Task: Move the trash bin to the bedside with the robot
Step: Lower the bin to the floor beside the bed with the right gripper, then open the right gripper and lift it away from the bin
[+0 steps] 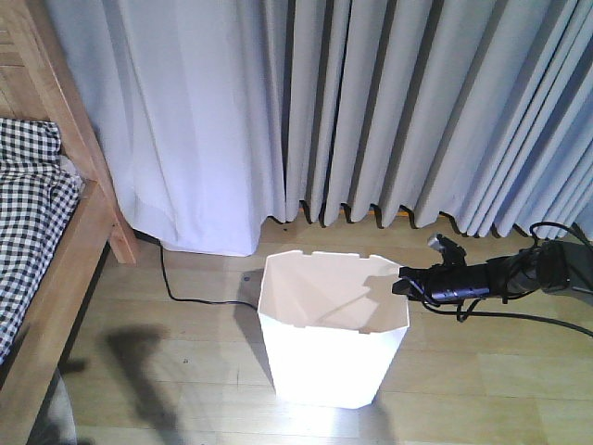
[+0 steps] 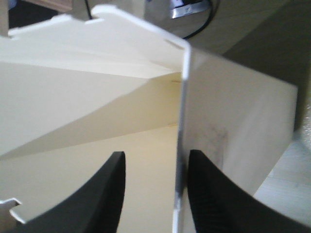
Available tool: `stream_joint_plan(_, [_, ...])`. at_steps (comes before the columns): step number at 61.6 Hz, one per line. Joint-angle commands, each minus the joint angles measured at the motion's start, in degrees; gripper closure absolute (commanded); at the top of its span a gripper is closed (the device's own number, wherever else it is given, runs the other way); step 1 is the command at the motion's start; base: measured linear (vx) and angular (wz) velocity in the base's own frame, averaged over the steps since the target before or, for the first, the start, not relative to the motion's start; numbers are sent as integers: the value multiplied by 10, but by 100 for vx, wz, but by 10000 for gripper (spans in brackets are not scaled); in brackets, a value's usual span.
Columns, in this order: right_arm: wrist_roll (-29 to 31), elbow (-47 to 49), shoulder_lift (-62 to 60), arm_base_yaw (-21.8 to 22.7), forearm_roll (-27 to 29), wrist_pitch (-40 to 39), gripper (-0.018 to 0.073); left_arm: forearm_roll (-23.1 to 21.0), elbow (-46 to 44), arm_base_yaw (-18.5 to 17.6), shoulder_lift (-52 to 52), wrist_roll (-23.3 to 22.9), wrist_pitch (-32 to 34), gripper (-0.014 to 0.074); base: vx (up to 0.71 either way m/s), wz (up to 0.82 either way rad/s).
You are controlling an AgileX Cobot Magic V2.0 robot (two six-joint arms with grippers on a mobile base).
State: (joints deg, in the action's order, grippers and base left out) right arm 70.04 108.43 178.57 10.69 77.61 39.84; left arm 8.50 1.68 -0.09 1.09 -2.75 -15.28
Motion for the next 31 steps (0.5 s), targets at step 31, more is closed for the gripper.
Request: stream_joint_plan(31, [-63,8,-47,0,-94,57,353,0,17,-4,6,-5,42,602,0,0])
